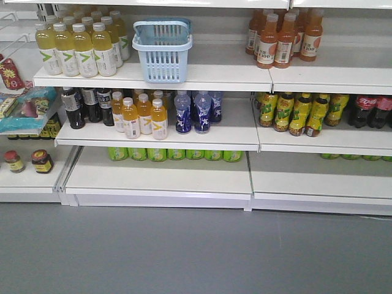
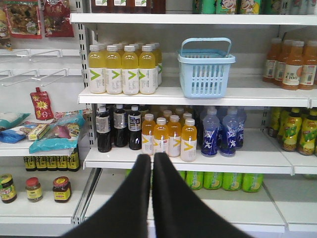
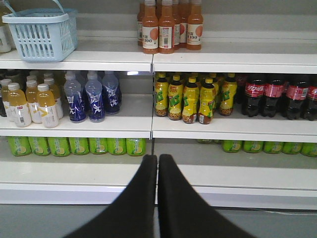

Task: Place coke in basket with both arms
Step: 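Drive the base toward the shelf holding the light-blue basket, then approach the light-blue basket on the shelf, aligning the left gripper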

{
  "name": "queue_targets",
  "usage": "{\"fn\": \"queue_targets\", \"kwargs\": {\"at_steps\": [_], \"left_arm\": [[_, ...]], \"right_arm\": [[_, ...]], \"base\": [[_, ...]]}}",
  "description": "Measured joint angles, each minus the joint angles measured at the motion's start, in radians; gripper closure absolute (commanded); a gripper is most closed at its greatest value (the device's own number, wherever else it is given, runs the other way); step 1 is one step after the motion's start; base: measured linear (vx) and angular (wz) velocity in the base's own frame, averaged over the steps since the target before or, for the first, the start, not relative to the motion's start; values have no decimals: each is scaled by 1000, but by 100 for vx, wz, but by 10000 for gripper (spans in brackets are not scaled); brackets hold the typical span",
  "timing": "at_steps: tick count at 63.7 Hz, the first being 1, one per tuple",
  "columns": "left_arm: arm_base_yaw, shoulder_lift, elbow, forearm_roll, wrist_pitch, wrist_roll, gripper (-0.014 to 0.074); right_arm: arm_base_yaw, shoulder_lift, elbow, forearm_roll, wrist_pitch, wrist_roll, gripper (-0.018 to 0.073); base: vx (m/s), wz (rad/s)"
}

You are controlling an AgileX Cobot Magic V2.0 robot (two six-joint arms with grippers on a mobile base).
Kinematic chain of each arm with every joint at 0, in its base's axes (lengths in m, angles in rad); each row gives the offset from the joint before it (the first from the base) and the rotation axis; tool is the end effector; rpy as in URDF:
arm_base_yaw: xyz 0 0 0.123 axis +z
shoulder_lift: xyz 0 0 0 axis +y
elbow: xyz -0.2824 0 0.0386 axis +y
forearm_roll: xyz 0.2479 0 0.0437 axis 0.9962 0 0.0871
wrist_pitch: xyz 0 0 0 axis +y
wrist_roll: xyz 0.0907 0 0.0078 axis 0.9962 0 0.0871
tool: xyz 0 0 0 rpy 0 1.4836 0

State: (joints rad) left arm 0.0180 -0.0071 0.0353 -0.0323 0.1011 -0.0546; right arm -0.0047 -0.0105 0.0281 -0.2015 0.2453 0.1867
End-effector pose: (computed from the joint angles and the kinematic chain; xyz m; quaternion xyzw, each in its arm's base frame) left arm 0.0573 0.0007 0.1923 -0.0367 0.7209 -0.0250 0.6916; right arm 0.0554 -0.0047 0.1824 0.0140 0.7647 -0.0230 0.6438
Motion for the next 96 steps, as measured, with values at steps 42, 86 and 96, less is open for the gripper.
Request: {"fn": "queue_targets", "kwargs": {"at_steps": [42,86,96], "left_arm": [[0,0,0,0,0,0,602],[0,0,0,0,0,0,602],[0,0,0,0,0,0,602]], "right_arm": [[0,0,0,0,0,0,564],[0,0,0,0,0,0,564],[0,0,0,0,0,0,564]], "base": [[15,0],[16,-4],[12,-3]]}}
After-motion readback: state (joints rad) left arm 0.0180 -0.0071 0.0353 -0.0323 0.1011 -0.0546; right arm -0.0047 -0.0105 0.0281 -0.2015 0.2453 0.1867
